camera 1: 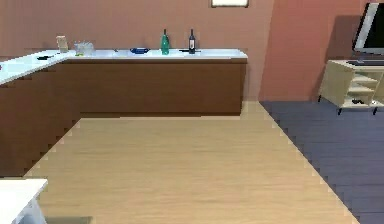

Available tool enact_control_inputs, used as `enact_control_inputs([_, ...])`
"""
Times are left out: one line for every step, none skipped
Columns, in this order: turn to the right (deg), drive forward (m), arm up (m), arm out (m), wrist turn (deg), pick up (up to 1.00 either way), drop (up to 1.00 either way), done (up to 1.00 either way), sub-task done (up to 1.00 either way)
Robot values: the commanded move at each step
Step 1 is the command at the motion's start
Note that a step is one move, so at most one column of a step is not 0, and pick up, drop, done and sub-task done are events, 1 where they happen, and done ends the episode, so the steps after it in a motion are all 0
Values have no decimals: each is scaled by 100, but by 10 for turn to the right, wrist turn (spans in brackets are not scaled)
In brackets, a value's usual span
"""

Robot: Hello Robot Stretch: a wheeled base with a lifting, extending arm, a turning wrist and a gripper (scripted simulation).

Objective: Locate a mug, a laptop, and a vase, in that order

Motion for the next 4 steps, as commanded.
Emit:
enact_control_inputs([0,100,0,0,0,0,0,0,0])
enact_control_inputs([-450,0,0,0,0,0,0,0,0])
enact_control_inputs([-270,0,0,0,0,0,0,0,0])
enact_control_inputs([0,100,0,0,0,0,0,0,0])
